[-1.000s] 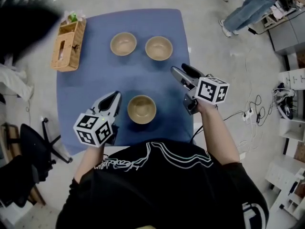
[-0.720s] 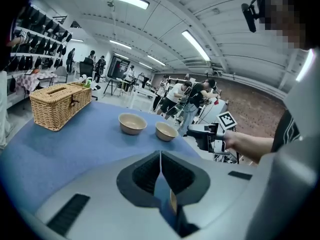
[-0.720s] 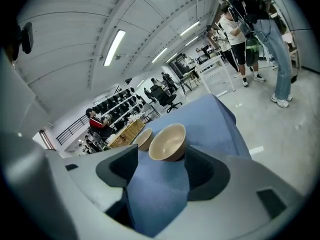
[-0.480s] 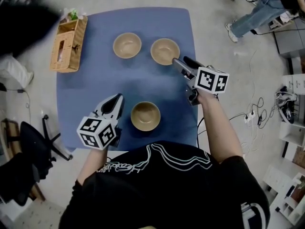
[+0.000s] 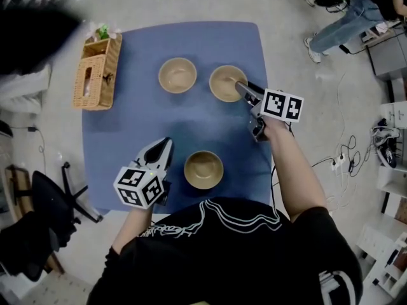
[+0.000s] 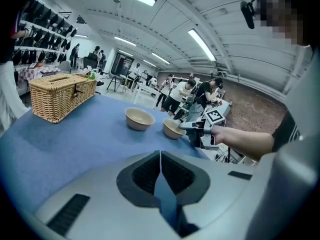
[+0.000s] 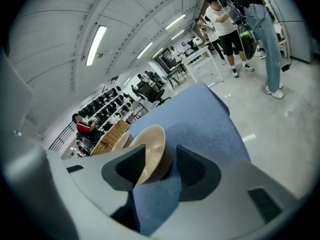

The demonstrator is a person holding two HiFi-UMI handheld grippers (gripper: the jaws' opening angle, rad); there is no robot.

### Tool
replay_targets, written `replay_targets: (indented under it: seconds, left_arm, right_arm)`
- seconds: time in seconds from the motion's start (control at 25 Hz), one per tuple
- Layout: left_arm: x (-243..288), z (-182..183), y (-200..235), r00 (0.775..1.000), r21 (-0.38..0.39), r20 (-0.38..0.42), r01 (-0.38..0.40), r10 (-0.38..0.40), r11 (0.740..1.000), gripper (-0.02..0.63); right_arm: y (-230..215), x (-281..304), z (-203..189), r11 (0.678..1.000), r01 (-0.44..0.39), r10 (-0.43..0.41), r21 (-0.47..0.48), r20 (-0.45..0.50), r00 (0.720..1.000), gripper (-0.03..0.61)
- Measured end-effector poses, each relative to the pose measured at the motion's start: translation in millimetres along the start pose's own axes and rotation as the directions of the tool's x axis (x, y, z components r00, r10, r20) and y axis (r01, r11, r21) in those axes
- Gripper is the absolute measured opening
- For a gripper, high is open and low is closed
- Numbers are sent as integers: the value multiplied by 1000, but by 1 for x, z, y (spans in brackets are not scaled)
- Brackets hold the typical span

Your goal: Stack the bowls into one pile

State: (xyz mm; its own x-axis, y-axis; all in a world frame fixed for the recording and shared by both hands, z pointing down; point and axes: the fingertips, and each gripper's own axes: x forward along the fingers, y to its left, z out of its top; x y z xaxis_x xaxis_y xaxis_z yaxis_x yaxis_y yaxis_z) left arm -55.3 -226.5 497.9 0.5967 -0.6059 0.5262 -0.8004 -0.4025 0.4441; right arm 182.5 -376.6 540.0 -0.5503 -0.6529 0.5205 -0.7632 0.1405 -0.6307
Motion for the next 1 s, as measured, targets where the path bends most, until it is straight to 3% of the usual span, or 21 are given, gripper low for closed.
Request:
replay_targets:
  seconds: [0.2,0.64,1.0]
  left_arm:
    - [0,2,7,1000,-5,10,-5,5,1000,31]
    - [-10,-4,6,1000,16,-3,-9,9,1000,31]
    - [-24,-9,9,1000,29,-4,-21,21,999,31]
  right_arm:
    - [-4,5,1,999,38,-38,13,1,999,141]
    - [-7,0,3,996,84,-85,25,38,996,58]
    - [1,-3,4,996,92,-92,5,53,994,52]
